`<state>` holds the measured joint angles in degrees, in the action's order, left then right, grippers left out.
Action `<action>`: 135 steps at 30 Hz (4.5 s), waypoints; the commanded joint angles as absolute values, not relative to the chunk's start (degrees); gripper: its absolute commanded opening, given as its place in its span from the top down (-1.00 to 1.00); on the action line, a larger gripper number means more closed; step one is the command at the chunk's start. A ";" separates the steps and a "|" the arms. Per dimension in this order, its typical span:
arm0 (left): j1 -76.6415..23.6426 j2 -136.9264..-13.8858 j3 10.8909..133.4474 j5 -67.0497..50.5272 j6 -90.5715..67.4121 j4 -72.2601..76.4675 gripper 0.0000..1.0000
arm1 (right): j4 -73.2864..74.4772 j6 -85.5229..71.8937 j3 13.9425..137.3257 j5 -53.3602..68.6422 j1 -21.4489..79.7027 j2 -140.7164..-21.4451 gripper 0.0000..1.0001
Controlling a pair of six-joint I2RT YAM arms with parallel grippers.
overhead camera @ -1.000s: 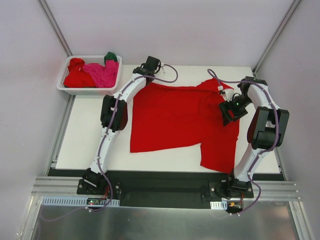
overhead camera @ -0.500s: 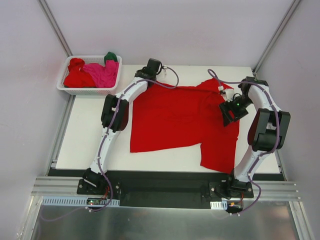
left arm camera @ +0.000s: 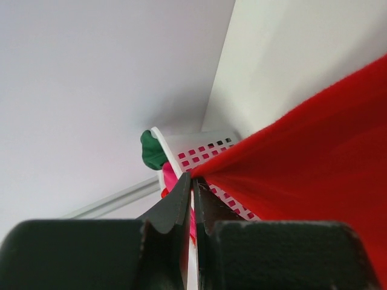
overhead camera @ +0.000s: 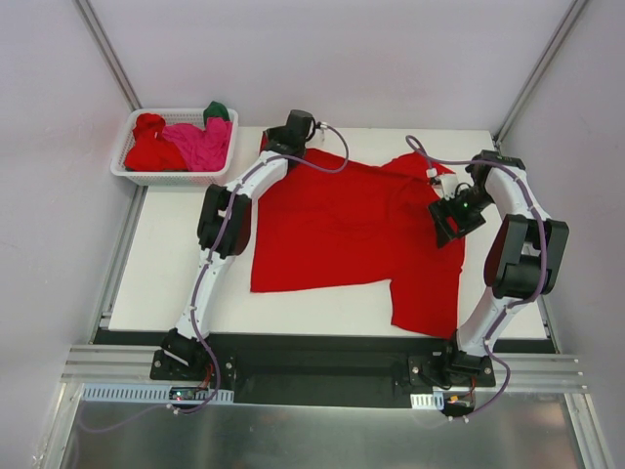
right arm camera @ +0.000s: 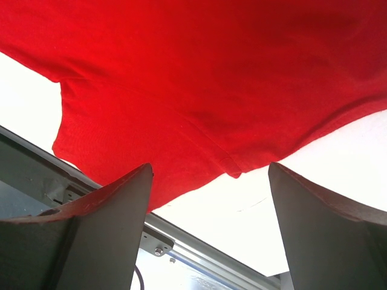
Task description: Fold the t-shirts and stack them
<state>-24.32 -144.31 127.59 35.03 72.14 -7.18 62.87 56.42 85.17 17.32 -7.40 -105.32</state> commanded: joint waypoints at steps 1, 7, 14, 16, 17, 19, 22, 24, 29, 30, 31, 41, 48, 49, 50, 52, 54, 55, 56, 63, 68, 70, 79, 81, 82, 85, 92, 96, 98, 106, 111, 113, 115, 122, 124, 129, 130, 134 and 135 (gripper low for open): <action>-23.47 -145.90 129.38 37.97 75.06 -3.43 1.00 | 64.51 57.48 84.73 18.81 -7.73 -102.13 -0.62; -22.41 -148.35 129.20 40.15 78.22 -2.20 0.28 | 64.60 57.48 84.73 18.90 -7.91 -101.78 -0.62; -21.88 -143.31 126.17 45.80 80.00 5.72 -0.99 | 64.95 57.13 84.55 19.34 -8.00 -100.55 -0.62; -23.37 -136.97 120.53 43.35 71.23 -1.46 -0.99 | 64.95 57.04 84.29 19.68 -8.00 -99.93 -0.62; -23.99 -130.93 114.58 41.24 67.97 -3.67 -0.99 | 64.86 56.78 84.29 19.69 -8.00 -99.76 -0.62; -26.10 -125.97 109.80 37.46 59.44 -12.95 -0.99 | 65.04 56.43 84.02 19.86 -8.00 -99.49 -0.63; -29.00 -118.40 100.56 33.93 52.66 -18.60 -0.98 | 65.13 56.43 83.85 19.95 -7.91 -99.49 -0.63; -30.05 -115.58 98.35 32.36 47.24 -22.12 -0.95 | 65.13 56.43 83.85 19.86 -7.91 -99.49 -0.63; -30.85 -116.54 104.48 22.78 35.97 -37.05 -0.92 | 65.30 56.43 83.85 20.04 -7.91 -99.93 -0.63; -30.76 -117.15 105.55 20.50 34.82 -39.18 -0.92 | 65.39 56.60 84.02 20.04 -7.82 -99.84 -0.63; -30.67 -118.64 106.86 15.17 33.59 -42.42 -0.91 | 65.39 56.69 83.94 20.13 -7.74 -99.84 -0.63; -28.21 -132.00 123.02 6.50 27.60 -55.11 -0.72 | 64.52 56.43 82.62 19.43 -7.91 -98.00 -0.63; -27.51 -139.30 130.86 8.43 29.62 -55.11 -0.70 | 52.94 53.17 83.40 10.99 -7.82 -96.42 -0.64; -27.34 -139.92 131.22 8.79 29.62 -55.19 -0.70 | 51.26 53.61 83.67 10.38 -7.82 -96.42 -0.66; -27.25 -140.01 131.57 9.22 29.62 -54.50 -0.69 | 49.85 53.96 84.54 10.46 -7.74 -96.85 -0.69; -26.81 -140.27 131.75 10.62 29.79 -53.71 -0.68 | 49.22 55.45 86.65 11.59 -7.56 -100.08 -0.70; -26.63 -140.27 131.66 12.12 30.93 -51.60 -0.68 | 51.15 55.72 91.13 11.78 -7.29 -103.52 -0.70; -26.46 -140.19 131.40 13.43 31.55 -50.81 -0.68 | 51.41 55.72 92.71 12.21 -7.21 -104.93 -0.70; -26.19 -140.27 131.48 14.06 32.60 -49.50 -0.68 | 50.89 55.72 94.73 12.48 -7.21 -107.64 -0.70; -25.93 -140.27 131.66 17.58 36.30 -47.55 -0.68 | 47.81 56.25 103.97 13.71 -4.31 -116.80 -0.71; -25.93 -140.10 131.84 19.42 39.55 -46.58 -0.68 | 45.28 61.95 104.77 13.01 -0.45 -119.70 -0.74; -25.93 -139.83 131.66 19.51 40.86 -46.32 -0.68 | 44.56 64.15 105.55 11.69 -0.09 -120.76 -0.76; -25.93 -139.75 131.48 19.78 43.50 -45.44 -0.68 | 40.53 71.97 110.22 3.79 2.20 -125.33 -0.78; -25.93 -139.75 131.48 19.69 43.77 -45.26 -0.68 | 35.88 73.99 108.99 0.46 2.29 -125.33 -0.79; -25.93 -139.75 131.48 19.51 43.77 -45.18 -0.68 | 34.29 74.44 109.16 0.35 2.20 -125.51 -0.79; -25.93 -140.01 131.48 19.34 43.95 -44.91 -0.68 | 34.01 76.02 110.12 -1.93 2.20 -126.30 -0.81; -25.84 -141.41 131.40 18.64 44.30 -44.39 -0.68 | 38.93 77.17 108.37 0.08 2.64 -127.18 -0.84; -25.84 -140.80 130.44 17.49 43.95 -44.56 -0.69 | 42.79 76.29 108.72 2.63 2.81 -127.09 -0.84; -25.93 -139.32 129.03 16.70 44.12 -44.56 -0.70 | 45.17 76.12 109.34 3.77 2.90 -127.00 -0.84; -26.28 -136.49 124.54 12.57 42.45 -46.93 -0.70 | 46.23 74.79 109.25 5.36 3.34 -126.82 -0.85; -26.19 -138.33 125.15 13.01 42.71 -46.93 -0.69 | 45.44 74.97 109.69 4.66 3.95 -128.14 -0.85; -26.19 -139.56 126.55 13.18 42.80 -46.93 -0.69 | 45.35 75.41 109.95 4.05 4.22 -128.67 -0.85; -26.19 -140.27 127.26 13.27 43.15 -46.85 -0.69 | 45.18 76.11 110.21 4.04 4.39 -128.93 -0.86; -25.93 -141.42 127.71 13.45 43.94 -46.76 -0.68 | 45.79 75.94 110.92 5.98 4.48 -130.25 -0.86; -25.75 -141.33 127.79 13.62 44.21 -46.76 -0.68 | 45.44 75.94 110.92 5.63 4.57 -130.78 -0.86; -25.31 -142.21 128.14 13.27 44.21 -46.85 -0.68 | 44.91 76.55 110.92 4.48 4.57 -131.40 -0.86; -25.05 -142.56 128.41 12.75 44.03 -46.93 -0.68 | 44.74 76.55 110.92 4.31 4.66 -131.48 -0.86; -24.44 -143.61 128.41 11.87 44.38 -46.85 -0.69 | 44.47 77.08 111.53 3.61 4.57 -132.01 -0.86; -24.43 -143.79 128.41 11.95 44.56 -46.93 -0.69 | 44.73 77.25 111.62 3.60 4.57 -132.01 -0.86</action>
<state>-25.50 -142.10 127.15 13.80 43.40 -45.52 44.23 75.75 109.21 3.70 4.34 -130.82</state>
